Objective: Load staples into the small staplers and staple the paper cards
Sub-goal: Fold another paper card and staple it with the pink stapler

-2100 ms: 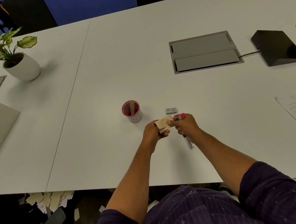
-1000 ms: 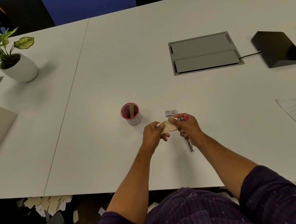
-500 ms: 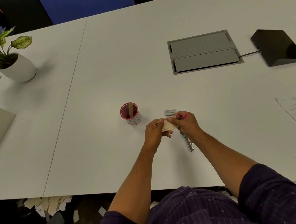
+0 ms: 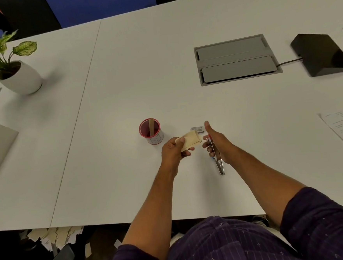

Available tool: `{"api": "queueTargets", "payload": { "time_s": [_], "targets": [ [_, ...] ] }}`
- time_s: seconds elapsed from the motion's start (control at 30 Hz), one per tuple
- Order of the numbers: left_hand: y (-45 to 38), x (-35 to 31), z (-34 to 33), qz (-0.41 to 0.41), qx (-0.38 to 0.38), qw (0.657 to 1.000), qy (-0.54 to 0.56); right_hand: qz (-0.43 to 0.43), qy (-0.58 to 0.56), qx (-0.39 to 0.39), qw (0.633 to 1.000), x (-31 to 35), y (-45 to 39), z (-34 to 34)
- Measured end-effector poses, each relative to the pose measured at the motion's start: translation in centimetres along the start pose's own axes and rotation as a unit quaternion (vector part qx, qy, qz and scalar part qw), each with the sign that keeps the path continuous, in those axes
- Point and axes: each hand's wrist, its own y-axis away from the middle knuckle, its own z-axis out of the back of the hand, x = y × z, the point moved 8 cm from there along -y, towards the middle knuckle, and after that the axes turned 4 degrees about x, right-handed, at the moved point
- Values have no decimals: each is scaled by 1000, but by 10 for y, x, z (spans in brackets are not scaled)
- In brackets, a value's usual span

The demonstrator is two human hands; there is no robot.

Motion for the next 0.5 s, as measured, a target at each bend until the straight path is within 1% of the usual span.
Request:
{"api": "queueTargets", "payload": {
  "time_s": [0.07, 0.17, 0.3, 0.4, 0.5],
  "targets": [
    [-1, 1, 3, 7, 6, 1000, 5, -52, -29, 2, 998, -12, 1, 2],
    [-2, 0, 4, 11, 13, 1000, 6, -64, -45, 7, 997, -19, 4, 1],
    [-2, -2, 5, 9, 15, 1000, -3, -37, 0, -2, 999, -11, 5, -2],
    [-2, -5, 6, 5, 14, 1000, 3, 1, -20, 5, 1000, -5, 5, -4],
    [-2, -9, 8, 4, 12, 1000, 17, 53, -52, 37, 997, 4, 7, -9]
  ]
}}
